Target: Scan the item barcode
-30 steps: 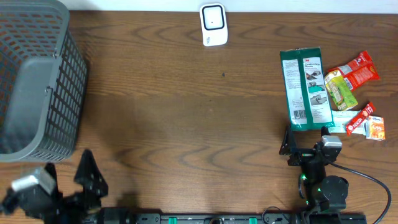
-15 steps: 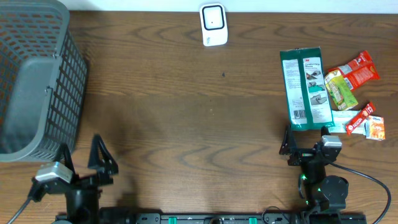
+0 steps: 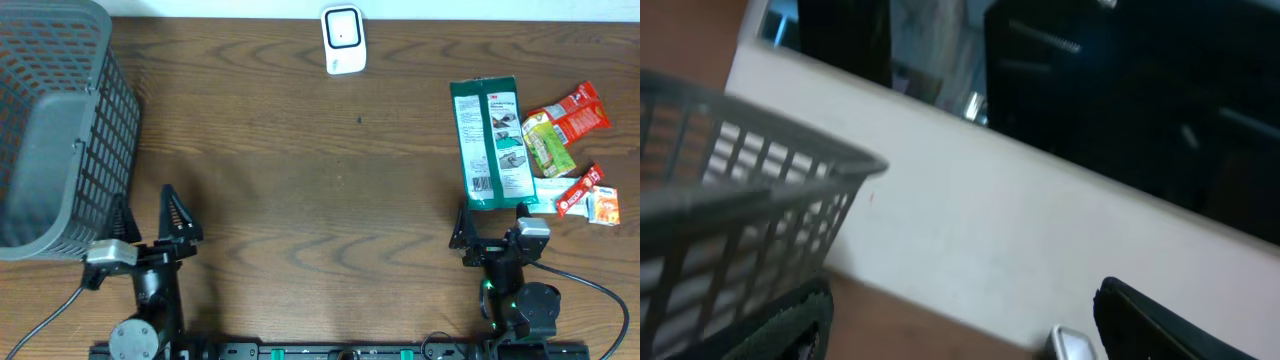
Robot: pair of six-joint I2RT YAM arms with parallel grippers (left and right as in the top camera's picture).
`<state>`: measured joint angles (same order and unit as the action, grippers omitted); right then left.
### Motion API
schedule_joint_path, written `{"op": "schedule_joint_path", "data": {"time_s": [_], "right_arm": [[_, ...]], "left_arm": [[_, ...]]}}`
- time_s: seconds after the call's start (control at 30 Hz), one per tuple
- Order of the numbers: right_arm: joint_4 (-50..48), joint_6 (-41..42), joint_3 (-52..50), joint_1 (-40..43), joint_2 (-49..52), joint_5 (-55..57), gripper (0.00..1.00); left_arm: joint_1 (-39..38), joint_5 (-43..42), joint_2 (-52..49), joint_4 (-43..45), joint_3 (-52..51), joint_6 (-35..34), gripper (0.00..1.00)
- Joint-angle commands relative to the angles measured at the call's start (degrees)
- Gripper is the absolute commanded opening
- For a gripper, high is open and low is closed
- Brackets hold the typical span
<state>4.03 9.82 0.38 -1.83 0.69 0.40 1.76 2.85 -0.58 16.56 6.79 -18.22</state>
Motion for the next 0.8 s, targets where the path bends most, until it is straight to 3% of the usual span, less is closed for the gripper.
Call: {"op": "schedule_joint_path", "data": {"time_s": [0.0, 0.17, 0.43, 0.57, 0.77], "right_arm": [[0.26, -0.68, -0.09, 0.33, -0.35, -0.28, 0.99], [0.26, -0.68, -0.09, 0.33, -0.35, -0.28, 0.99], [0.26, -0.68, -0.09, 0.33, -0.35, -0.28, 0.99], [0.26, -0.68, -0.07, 0.33, -0.35, -0.28, 0.99], [0.26, -0.68, -0.09, 0.33, -0.35, -0.28, 0.99]], "left_arm": [[-0.22, -0.92, 0.46, 0.48, -2.75, -0.52, 0.84], [-0.22, -0.94, 0.46, 0.26, -6.16, -0.55, 0.84], [-0.22, -5.35, 0.46, -9.01, -6.56, 0.37, 0.85], [-0.22, -9.75, 0.48, -14.84, -6.56, 7.91, 0.85], [-0.24, -14.21, 0.46, -16.44, -6.56, 20.02, 0.85]]}}
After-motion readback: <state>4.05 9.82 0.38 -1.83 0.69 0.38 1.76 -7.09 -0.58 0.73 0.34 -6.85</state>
